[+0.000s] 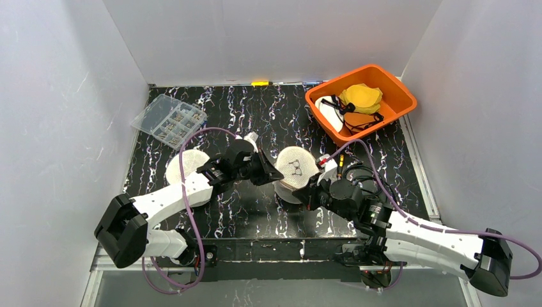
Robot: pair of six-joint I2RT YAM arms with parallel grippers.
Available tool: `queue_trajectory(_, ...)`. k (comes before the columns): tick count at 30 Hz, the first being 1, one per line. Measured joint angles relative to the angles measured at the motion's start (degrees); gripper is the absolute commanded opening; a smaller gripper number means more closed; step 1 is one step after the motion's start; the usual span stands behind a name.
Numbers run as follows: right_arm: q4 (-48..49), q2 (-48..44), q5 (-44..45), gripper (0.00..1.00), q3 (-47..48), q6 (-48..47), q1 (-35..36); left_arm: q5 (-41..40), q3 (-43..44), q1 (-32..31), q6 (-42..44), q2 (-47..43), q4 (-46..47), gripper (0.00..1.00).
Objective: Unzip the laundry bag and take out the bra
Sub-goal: Unzip the laundry bag at the center of the board.
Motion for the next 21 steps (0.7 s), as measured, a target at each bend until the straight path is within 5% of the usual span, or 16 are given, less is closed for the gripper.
queue_trajectory(9, -6.93, -4.68, 3.21, 0.01, 1.07, -0.2, 0.0, 2.58, 2.23, 1.7, 3.69, 0.0, -1.73, 0.0)
queue_trajectory(21, -10.84, -6.1, 3.67, 0.01, 5.03, -2.82, 0.0, 18.32, 11.65, 7.48, 15.45, 4.52, -5.53, 0.0)
